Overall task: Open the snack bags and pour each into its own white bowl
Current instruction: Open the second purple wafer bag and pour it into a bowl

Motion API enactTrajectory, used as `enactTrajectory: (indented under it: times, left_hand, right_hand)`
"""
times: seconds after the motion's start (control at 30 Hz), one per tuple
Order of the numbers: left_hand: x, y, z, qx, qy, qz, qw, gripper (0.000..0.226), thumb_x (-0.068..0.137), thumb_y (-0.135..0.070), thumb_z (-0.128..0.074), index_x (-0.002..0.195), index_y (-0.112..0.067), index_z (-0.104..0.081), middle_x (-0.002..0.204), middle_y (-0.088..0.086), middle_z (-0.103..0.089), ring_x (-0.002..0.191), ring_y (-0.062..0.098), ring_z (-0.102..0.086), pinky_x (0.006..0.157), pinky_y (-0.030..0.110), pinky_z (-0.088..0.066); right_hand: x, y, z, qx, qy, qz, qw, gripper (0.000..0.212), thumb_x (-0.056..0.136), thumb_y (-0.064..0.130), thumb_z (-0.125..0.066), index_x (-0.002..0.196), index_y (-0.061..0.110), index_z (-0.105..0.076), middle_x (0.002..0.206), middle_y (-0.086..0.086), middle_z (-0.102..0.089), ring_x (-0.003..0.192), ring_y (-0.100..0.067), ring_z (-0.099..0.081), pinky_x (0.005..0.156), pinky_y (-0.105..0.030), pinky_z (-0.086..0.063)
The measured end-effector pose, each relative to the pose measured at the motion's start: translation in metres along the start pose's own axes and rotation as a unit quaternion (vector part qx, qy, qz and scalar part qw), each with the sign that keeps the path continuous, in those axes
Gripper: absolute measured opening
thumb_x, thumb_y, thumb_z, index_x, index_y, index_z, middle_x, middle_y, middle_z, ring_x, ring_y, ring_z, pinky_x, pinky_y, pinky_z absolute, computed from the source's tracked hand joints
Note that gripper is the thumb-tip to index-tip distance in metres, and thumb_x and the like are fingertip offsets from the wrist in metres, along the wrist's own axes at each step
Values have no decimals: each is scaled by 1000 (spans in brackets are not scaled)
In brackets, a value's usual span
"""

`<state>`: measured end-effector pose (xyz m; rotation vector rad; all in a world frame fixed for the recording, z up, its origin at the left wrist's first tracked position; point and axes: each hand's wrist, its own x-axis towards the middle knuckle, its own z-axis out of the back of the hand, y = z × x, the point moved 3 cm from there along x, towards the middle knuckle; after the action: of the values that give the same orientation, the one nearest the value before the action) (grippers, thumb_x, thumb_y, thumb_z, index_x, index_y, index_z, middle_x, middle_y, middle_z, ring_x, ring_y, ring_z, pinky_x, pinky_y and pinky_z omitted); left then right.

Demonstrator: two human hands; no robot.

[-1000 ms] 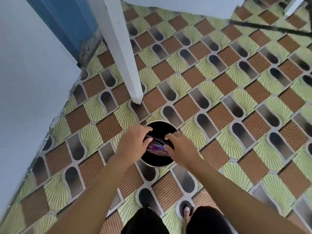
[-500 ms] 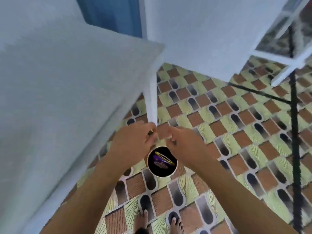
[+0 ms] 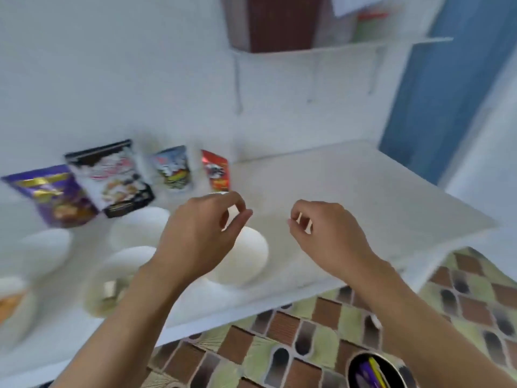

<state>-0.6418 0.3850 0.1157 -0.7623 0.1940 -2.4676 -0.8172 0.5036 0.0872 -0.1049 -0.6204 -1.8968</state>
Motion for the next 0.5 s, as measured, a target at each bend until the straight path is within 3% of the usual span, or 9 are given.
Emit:
enactTrajectory:
  times: [0.13, 0.23, 0.37, 0.5]
  left_hand:
    - [-34, 80, 53, 33, -51, 73, 996, 22, 93, -50, -55, 81, -32, -60, 53, -14, -39, 52, -1, -41, 52, 29, -30]
    - [-56, 141, 82, 49, -70, 127, 988, 22, 93, -49, -57, 79, -33, -55, 50, -10, -41, 50, 2, -42, 50, 29, -28]
    - [-77, 223, 108, 66, -94, 143, 983, 17, 93, -46, -60, 85, -31, -57, 51, -6, -50, 50, 13, -48, 48, 30, -38]
    - [-86, 297, 125, 75, -107, 163, 978, 16, 93, -44, -62, 90, -29, -60, 56, -11, -51, 52, 11, -46, 47, 23, -30]
  right_hand:
    - [29, 79, -42, 21, -26, 42, 999, 24, 95, 37, -58, 74, 25, -52, 58, 10, -52, 56, -12, -51, 51, -29, -40]
    - [51, 134, -77, 38, -36, 63, 997, 26, 93, 35, -61, 72, 25, -49, 56, 9, -48, 56, -15, -48, 50, -27, -35]
    - [83, 207, -122, 71, -42, 80, 993, 19, 91, 33, -63, 77, 24, -55, 60, 8, -55, 57, -13, -53, 51, -31, -46]
    - [113, 268, -167, 100, -40, 94, 990, 17, 92, 33, -63, 79, 25, -57, 62, 8, -58, 58, -11, -56, 54, -35, -52]
